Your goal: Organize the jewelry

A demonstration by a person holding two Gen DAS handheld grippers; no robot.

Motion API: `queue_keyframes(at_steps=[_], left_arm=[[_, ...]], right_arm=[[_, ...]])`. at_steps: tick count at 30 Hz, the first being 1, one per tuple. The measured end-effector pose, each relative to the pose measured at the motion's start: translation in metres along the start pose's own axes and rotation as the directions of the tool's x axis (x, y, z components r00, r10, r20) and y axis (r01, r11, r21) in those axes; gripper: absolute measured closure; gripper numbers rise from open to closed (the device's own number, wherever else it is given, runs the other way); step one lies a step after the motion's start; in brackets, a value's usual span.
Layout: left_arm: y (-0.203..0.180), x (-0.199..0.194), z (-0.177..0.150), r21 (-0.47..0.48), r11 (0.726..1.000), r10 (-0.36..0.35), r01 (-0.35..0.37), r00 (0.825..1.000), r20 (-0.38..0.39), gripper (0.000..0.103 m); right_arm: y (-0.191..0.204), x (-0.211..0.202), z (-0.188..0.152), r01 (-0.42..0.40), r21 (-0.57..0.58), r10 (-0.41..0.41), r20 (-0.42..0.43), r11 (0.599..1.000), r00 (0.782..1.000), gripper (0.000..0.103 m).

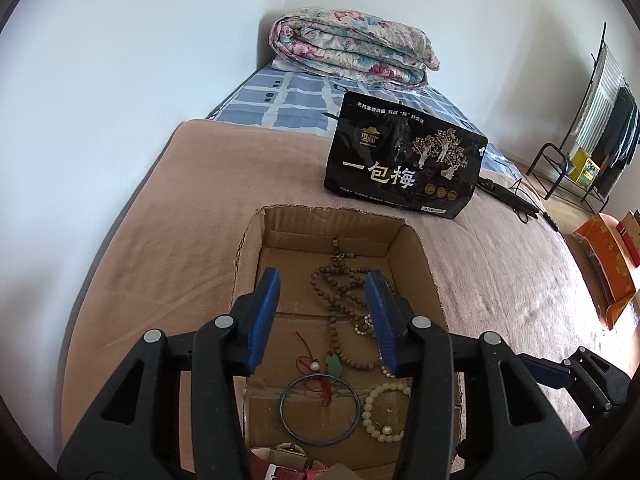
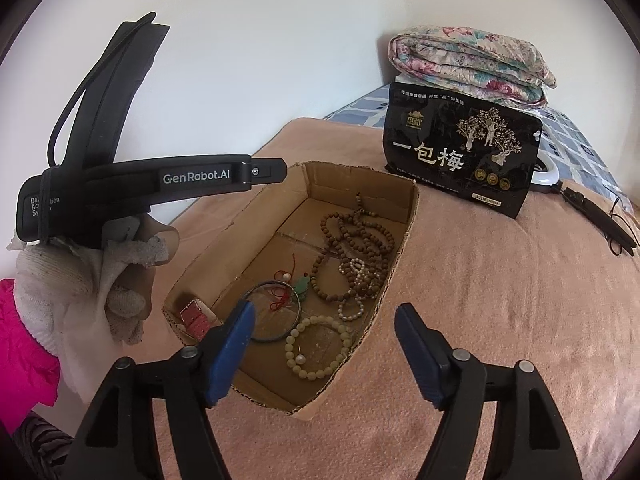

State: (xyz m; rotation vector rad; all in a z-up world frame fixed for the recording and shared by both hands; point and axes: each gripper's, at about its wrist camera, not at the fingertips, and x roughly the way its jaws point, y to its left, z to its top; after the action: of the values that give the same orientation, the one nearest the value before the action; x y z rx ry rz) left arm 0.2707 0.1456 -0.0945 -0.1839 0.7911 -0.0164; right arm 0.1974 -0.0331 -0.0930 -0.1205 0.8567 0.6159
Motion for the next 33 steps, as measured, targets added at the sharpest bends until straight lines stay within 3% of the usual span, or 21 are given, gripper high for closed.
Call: queue_keyframes(at_steps=[3, 5, 7, 11, 15, 19, 23, 33], left_arm=[[0.000, -0.001, 0.000, 0.004, 1.000, 0.000, 0.000, 1.000, 0.003, 0.055], [-0.001, -0.004, 0.000, 0.007, 1.000, 0.001, -0.001, 1.000, 0.015, 0.038], [-0.002, -0.007, 0.000, 0.011, 1.000, 0.006, -0.006, 0.999, 0.033, 0.034], [-0.006, -0.010, 0.001, 0.017, 1.000, 0.008, -0.009, 0.999, 0.040, 0.034], [-0.010, -0.013, 0.000, 0.028, 1.000, 0.011, -0.012, 0.999, 0.043, 0.034], [-0.013, -0.015, 0.000, 0.033, 0.999, 0.010, -0.012, 0.999, 0.047, 0.033], [-0.015, -0.019, 0.001, 0.036, 0.999, 0.011, -0.013, 0.998, 0.065, 0.025], [-0.020, -0.032, 0.002, 0.040, 0.999, 0.020, -0.024, 0.996, 0.090, 0.024]], right_arm=[[-0.001, -0.001, 0.000, 0.019, 0.002, -0.019, 0.006, 1.000, 1.000, 0.015], [0.000, -0.001, -0.001, 0.031, -0.003, -0.031, 0.004, 1.000, 1.000, 0.013], [0.000, -0.001, 0.000, 0.051, -0.008, -0.051, 0.006, 0.999, 0.999, 0.011], [-0.002, -0.004, -0.001, 0.067, -0.004, -0.067, 0.016, 0.998, 0.998, 0.010], [-0.006, -0.008, -0.001, 0.092, 0.010, -0.092, 0.032, 0.996, 0.995, 0.000], [-0.008, -0.011, 0.000, 0.102, 0.019, -0.103, 0.044, 0.995, 0.994, 0.000], [-0.009, -0.014, 0.000, 0.110, 0.025, -0.111, 0.050, 0.994, 0.993, 0.000], [-0.009, -0.022, -0.002, 0.124, 0.024, -0.126, 0.063, 0.992, 0.990, 0.000]])
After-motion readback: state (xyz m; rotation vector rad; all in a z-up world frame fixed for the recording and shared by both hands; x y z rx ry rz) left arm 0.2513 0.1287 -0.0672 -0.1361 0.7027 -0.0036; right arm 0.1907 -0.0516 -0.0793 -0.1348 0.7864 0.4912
